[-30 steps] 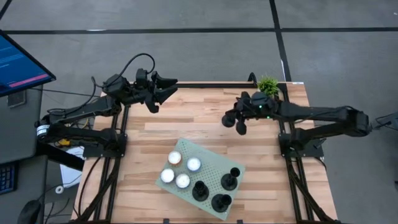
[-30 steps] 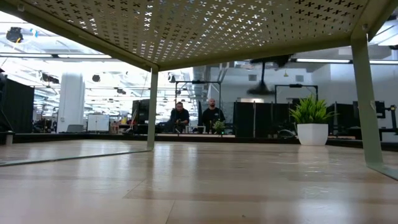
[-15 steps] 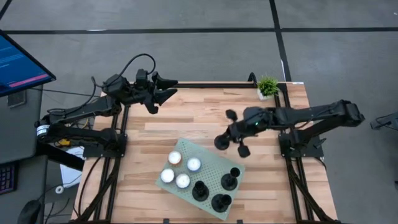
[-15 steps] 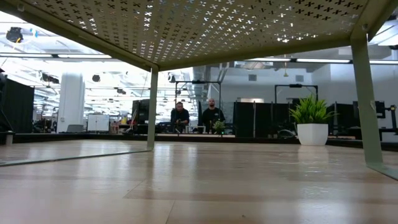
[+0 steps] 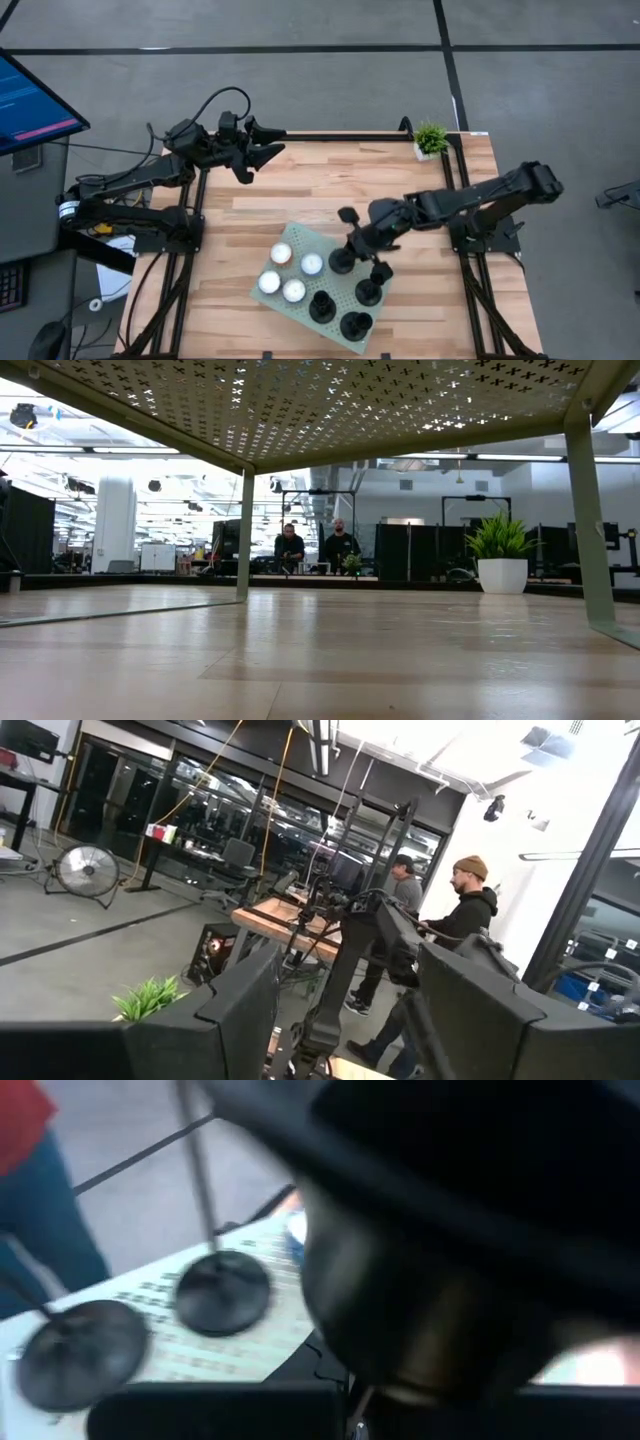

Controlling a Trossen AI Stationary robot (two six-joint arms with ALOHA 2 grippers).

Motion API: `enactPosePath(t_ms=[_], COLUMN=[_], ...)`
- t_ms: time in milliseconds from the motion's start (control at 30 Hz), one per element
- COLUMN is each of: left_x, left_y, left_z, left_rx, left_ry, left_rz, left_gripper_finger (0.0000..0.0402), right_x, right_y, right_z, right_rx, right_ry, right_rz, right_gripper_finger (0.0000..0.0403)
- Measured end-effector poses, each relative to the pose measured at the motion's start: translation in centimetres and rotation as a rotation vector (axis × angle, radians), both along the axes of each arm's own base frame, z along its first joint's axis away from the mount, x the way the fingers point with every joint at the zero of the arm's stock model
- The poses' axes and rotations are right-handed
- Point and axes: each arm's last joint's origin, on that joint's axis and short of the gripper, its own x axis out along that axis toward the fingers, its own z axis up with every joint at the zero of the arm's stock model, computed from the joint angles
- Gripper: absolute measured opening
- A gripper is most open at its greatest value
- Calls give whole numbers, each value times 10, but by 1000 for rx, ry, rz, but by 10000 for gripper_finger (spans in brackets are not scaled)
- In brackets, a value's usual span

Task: Pick & Place candle stick holders
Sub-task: Put the candle holder on the shelf aligned with the other candle holder

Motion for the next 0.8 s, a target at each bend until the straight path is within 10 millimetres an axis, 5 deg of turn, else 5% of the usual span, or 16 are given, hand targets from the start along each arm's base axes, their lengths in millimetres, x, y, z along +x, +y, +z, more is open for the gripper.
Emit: enactPosePath(t_ms=[233,800], left_x=[0,0], left_y=[0,0], left_z=[0,0], left_rx=[0,0], left_ry=[0,0], left_rz=[0,1], left_gripper_finger=[234,234], right_x=[6,10], right_y=[22,20], right_z=[-6,-12], right_rx=[5,1], right_ry=[21,44], right_rz=[62,57], right_gripper_finger=[0,0])
